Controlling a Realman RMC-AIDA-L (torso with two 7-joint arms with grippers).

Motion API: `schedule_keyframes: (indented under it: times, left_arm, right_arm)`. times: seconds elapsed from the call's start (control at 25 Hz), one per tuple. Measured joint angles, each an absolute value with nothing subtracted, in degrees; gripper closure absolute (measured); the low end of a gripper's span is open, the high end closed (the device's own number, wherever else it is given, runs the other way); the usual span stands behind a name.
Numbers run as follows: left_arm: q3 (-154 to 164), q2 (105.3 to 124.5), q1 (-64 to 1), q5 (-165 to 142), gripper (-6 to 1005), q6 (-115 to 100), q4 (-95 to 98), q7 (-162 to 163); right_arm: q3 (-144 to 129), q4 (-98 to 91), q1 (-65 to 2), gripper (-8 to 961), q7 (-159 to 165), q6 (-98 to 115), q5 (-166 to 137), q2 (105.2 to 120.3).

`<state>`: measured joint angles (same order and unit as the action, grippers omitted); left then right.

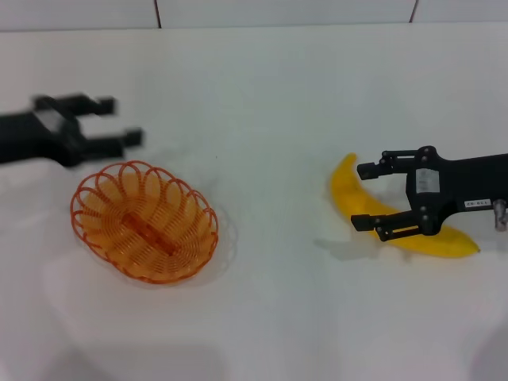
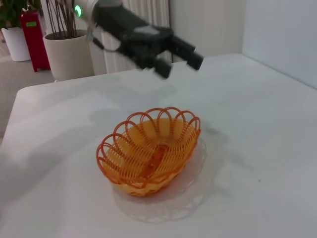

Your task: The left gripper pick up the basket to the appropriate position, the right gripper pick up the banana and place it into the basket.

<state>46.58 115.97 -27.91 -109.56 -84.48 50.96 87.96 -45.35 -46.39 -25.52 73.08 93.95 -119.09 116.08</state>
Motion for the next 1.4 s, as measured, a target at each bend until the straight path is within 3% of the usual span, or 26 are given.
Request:
schedule_keyframes:
  times: [0.28,0.4,1.16,1.4]
  left_arm:
    - [45.40,112.21,-30.79,-119.15,216,-82.44,53.26,106.14]
    - [44.96,111.95,-32.35,-123.99,217,-82.14,52.82,108.77]
    - [45.55,116.07,-38.42,-140.75,216,-79.14,50.70,112.75]
    - [45.54,116.20,-38.87,-142.08,217,-79.01,49.20,112.88]
  right_arm:
    - [-45.35,-46.64,-25.74,118,73.31,93.96,-119.09,116.04]
    - [-45.35,-46.66,-25.82,118,73.33,93.96,-119.09,116.05]
    - [-45.72,-46.29,-26.46,119,73.32,93.98,-119.24,116.10]
    - [-45.89,-46.23,-26.54,119,73.15,93.96,-119.15,116.10]
